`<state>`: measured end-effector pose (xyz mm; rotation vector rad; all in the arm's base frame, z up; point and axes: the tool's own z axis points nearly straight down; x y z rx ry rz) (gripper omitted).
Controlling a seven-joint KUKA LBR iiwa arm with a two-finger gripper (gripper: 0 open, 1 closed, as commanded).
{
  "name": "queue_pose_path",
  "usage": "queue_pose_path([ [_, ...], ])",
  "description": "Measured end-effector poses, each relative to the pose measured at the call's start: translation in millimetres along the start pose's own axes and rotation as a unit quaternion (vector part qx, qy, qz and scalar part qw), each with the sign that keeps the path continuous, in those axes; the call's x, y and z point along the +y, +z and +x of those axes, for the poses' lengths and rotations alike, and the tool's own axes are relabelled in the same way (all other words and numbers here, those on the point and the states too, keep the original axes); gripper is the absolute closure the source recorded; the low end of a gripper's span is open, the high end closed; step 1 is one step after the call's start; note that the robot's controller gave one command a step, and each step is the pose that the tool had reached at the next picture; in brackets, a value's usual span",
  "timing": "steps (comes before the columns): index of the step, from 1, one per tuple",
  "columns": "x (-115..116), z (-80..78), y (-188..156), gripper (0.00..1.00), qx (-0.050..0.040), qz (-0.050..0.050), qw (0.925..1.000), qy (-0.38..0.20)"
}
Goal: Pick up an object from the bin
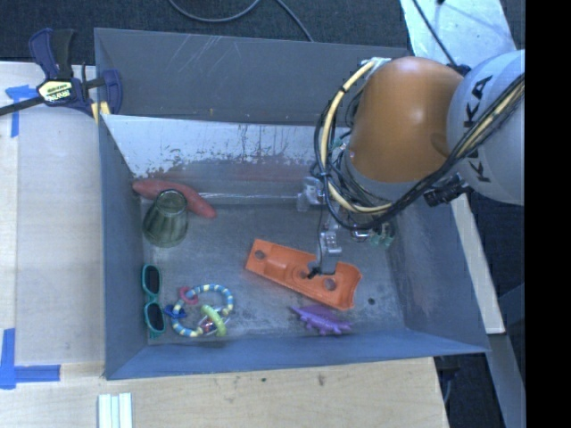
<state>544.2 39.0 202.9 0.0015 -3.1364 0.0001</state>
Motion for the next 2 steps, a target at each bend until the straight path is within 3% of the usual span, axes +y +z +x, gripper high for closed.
queue_pose_path([
  [1, 0, -1.5, -5, 0.00, -0.0043, 0.000, 1.0000, 0.000],
  [2, -4, -9.2, 36, 0.00, -0.0070, 0.000, 0.9996, -0.028],
])
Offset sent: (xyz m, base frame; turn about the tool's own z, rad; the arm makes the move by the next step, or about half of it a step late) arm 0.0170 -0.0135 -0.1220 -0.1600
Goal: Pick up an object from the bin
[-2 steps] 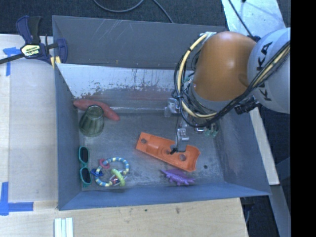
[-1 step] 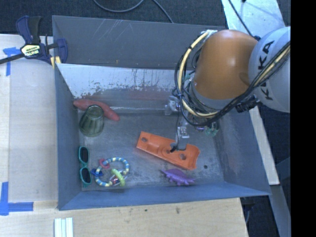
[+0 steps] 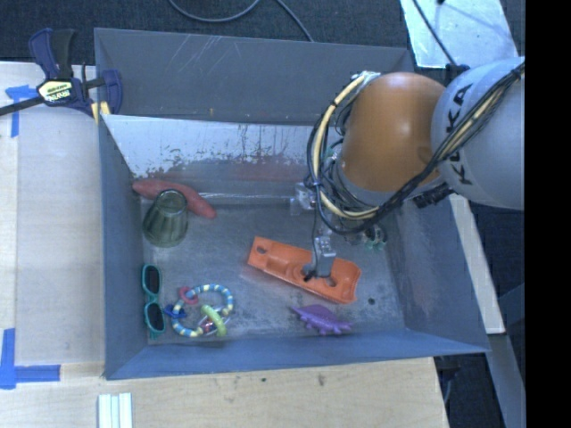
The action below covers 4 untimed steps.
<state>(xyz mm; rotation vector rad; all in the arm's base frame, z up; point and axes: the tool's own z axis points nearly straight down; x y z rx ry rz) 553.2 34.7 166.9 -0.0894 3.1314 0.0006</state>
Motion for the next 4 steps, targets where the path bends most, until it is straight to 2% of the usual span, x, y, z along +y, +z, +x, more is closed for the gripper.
queue_pose_path([
  [1, -20, -9.1, 49, 0.00, 0.0003, 0.000, 0.9980, -0.063],
  [2, -33, -15.5, 95, 1.00, 0.0000, 0.000, 1.0000, -0.001],
  [3, -33, -15.6, 95, 1.00, -0.0001, 0.000, 1.0000, -0.001],
  [4, -39, -50.8, -28, 1.00, -0.0020, 0.000, 1.0000, 0.008],
])
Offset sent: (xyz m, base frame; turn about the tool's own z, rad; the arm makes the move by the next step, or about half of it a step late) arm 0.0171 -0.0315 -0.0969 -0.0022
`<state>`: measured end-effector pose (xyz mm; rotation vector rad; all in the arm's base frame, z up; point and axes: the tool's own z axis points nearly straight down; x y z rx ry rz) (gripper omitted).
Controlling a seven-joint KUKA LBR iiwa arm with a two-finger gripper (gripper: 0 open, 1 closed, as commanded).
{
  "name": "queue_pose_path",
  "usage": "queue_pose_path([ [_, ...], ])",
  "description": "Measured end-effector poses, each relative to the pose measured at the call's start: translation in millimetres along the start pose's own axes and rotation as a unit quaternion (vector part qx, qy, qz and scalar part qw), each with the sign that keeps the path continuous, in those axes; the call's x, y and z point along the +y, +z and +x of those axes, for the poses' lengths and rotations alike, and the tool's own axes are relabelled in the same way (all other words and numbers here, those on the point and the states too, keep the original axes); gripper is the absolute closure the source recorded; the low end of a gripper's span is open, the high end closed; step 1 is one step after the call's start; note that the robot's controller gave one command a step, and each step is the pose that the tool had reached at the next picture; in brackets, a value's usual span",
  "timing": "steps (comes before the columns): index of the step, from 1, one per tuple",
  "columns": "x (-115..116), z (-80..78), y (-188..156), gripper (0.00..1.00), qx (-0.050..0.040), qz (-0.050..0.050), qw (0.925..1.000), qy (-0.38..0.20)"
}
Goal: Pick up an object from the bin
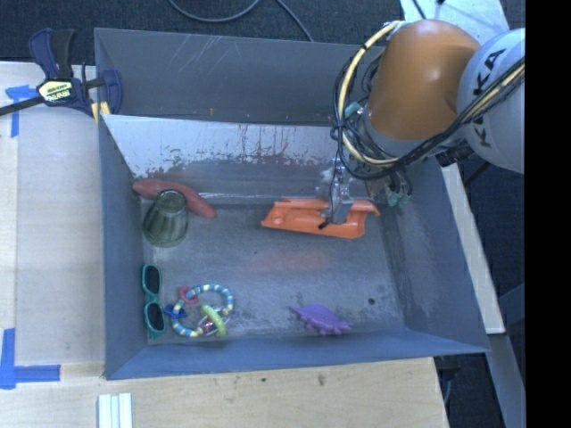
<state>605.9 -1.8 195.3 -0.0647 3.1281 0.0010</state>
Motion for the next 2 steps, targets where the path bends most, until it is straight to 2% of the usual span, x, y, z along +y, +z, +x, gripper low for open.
queue_pose_path([
  [1, 0, 0.1, 0, 1.00, 0.0002, 0.000, 1.0000, 0.000],
  [2, 3, 0.4, -42, 1.00, 0.0029, 0.000, 1.0000, -0.007],
])
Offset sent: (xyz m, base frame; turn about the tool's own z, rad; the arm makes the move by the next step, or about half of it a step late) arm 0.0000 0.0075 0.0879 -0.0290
